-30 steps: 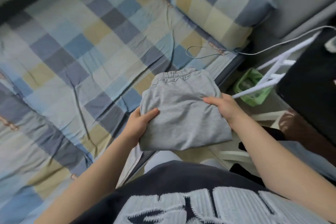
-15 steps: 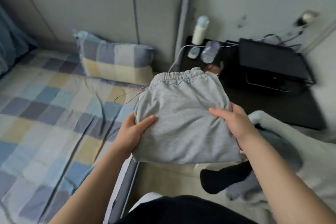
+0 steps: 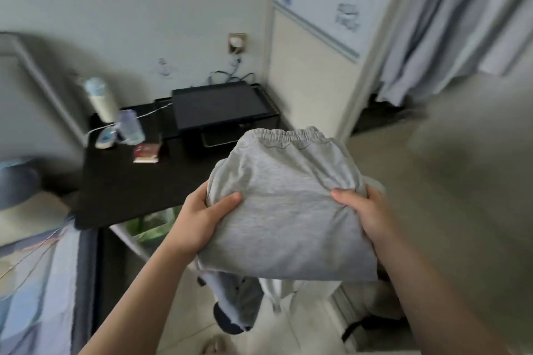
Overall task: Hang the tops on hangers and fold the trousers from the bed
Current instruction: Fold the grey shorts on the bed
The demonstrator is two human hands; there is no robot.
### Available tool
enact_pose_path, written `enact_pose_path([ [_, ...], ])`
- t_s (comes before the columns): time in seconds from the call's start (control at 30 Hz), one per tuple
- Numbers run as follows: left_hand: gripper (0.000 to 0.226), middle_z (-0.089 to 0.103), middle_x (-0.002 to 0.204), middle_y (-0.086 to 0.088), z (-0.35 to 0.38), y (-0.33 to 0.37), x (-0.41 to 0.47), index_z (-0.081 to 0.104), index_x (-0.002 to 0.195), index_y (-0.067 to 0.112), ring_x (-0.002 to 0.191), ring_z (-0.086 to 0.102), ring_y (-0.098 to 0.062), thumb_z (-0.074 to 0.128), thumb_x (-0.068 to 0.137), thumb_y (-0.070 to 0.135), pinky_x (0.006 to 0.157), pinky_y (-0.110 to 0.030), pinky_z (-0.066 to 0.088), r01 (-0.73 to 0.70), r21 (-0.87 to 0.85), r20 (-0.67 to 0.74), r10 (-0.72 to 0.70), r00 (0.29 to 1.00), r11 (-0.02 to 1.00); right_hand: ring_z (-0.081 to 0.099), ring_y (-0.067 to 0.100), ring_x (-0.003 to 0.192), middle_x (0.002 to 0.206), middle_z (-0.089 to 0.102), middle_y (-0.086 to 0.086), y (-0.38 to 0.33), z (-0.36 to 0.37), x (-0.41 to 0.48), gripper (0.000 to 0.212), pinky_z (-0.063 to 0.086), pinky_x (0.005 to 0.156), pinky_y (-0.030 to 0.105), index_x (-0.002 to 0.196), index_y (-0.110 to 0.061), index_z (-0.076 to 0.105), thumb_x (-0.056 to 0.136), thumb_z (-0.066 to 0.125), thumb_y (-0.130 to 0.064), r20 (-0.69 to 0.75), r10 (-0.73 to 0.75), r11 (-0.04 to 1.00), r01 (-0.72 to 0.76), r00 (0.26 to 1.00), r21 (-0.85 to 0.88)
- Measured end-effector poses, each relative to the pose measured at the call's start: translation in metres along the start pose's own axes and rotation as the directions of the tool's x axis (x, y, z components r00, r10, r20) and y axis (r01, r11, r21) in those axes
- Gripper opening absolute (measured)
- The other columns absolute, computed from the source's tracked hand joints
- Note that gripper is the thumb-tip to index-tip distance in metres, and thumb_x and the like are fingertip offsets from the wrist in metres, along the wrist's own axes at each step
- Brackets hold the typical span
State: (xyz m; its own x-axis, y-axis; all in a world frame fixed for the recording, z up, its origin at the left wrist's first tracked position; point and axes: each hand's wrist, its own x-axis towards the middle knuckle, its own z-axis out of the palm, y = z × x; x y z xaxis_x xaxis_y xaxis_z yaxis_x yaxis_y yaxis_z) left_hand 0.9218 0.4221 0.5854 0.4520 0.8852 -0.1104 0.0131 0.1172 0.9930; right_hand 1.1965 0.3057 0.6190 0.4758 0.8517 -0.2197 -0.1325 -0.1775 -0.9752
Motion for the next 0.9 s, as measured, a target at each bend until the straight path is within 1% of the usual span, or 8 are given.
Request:
enact_pose_path([
  [0.13, 0.027, 0.077, 0.109, 0.003, 0.078, 0.008, 0.046, 0.073, 0.108, 0.038, 0.099, 0.074, -0.015, 0.082, 0.083, 0.031, 0.076, -0.022, 0.059, 0.013, 0.053, 0.18, -0.022, 0.983, 0.999, 0.076, 0.022, 0.083, 0.093, 0.079, 0.004, 0.012, -0.076, -0.003, 0.027, 0.059, 0.062, 0.03, 0.089, -0.032, 0.079, 0.062, 0.082, -0.032, -0.162, 0.04, 0.995, -0.024, 0.986, 0.097],
  [0.23, 0.024, 0.077, 0.106, 0.003, 0.131, 0.008, 0.081, 0.074, 0.107, 0.034, 0.098, 0.074, -0.016, 0.08, 0.085, 0.025, 0.077, -0.026, 0.059, 0.05, 0.123, 0.295, -0.085, 0.952, 0.991, 0.075, 0.031, 0.089, 0.1, 0.078, 0.009, 0.028, -0.123, -0.001, 0.039, 0.059, 0.082, 0.048, 0.093, -0.029, 0.079, 0.055, 0.086, -0.035, -0.284, 0.118, 0.978, -0.061, 0.952, 0.201],
  [0.37, 0.031, 0.078, 0.106, 0.0, 0.196, 0.005, 0.138, 0.071, 0.115, 0.024, 0.098, 0.075, -0.02, 0.08, 0.085, 0.025, 0.076, -0.027, 0.061, 0.1, 0.217, 0.468, -0.193, 0.862, 0.971, 0.073, 0.039, 0.095, 0.105, 0.076, 0.016, 0.051, -0.171, 0.005, 0.063, 0.054, 0.092, 0.06, 0.106, -0.015, 0.076, 0.047, 0.089, -0.035, -0.423, 0.232, 0.943, -0.096, 0.876, 0.32],
  [0.43, 0.035, 0.078, 0.106, 0.001, 0.232, 0.003, 0.169, 0.071, 0.117, 0.023, 0.098, 0.075, -0.021, 0.081, 0.084, 0.028, 0.083, -0.036, 0.06, 0.118, 0.281, 0.53, -0.257, 0.808, 0.952, 0.072, 0.04, 0.097, 0.107, 0.075, 0.017, 0.06, -0.191, 0.013, 0.069, 0.054, 0.094, 0.06, 0.113, -0.011, 0.072, 0.05, 0.089, -0.032, -0.462, 0.289, 0.917, -0.104, 0.838, 0.385],
  [0.53, 0.035, 0.078, 0.102, 0.001, 0.284, -0.006, 0.215, 0.07, 0.112, 0.025, 0.094, 0.076, -0.022, 0.083, 0.081, 0.034, 0.086, -0.042, 0.059, 0.13, 0.373, 0.585, -0.342, 0.735, 0.919, 0.074, 0.038, 0.089, 0.101, 0.076, 0.019, 0.068, -0.218, 0.033, 0.053, 0.059, 0.084, 0.05, 0.11, -0.006, 0.073, 0.061, 0.084, -0.023, -0.506, 0.377, 0.872, -0.114, 0.776, 0.476],
  [0.6, 0.034, 0.079, 0.096, 0.003, 0.317, -0.013, 0.245, 0.071, 0.104, 0.025, 0.087, 0.077, -0.02, 0.085, 0.077, 0.039, 0.079, -0.039, 0.061, 0.14, 0.412, 0.597, -0.383, 0.705, 0.9, 0.074, 0.037, 0.084, 0.098, 0.076, 0.019, 0.068, -0.234, 0.051, 0.036, 0.059, 0.078, 0.044, 0.107, -0.004, 0.073, 0.075, 0.076, -0.02, -0.524, 0.428, 0.841, -0.113, 0.737, 0.529],
  [0.7, 0.035, 0.079, 0.085, 0.006, 0.365, -0.03, 0.287, 0.071, 0.096, 0.025, 0.075, 0.076, -0.015, 0.087, 0.071, 0.042, 0.057, -0.025, 0.059, 0.163, 0.453, 0.605, -0.437, 0.665, 0.876, 0.072, 0.039, 0.092, 0.102, 0.075, 0.02, 0.071, -0.263, 0.084, 0.031, 0.058, 0.086, 0.047, 0.109, -0.002, 0.073, 0.082, 0.074, -0.018, -0.631, 0.458, 0.844, -0.083, 0.626, 0.53],
  [0.9, 0.024, 0.079, 0.091, 0.008, 0.456, -0.085, 0.347, 0.069, 0.102, 0.027, 0.08, 0.076, -0.013, 0.081, 0.082, 0.031, 0.056, -0.019, 0.057, 0.224, 0.48, 0.67, -0.519, 0.531, 0.848, 0.074, 0.032, 0.09, 0.097, 0.077, 0.012, 0.103, -0.33, 0.134, 0.028, 0.06, 0.08, 0.04, 0.107, -0.007, 0.075, 0.08, 0.074, -0.015, -0.737, 0.49, 0.856, -0.098, 0.465, 0.507],
])
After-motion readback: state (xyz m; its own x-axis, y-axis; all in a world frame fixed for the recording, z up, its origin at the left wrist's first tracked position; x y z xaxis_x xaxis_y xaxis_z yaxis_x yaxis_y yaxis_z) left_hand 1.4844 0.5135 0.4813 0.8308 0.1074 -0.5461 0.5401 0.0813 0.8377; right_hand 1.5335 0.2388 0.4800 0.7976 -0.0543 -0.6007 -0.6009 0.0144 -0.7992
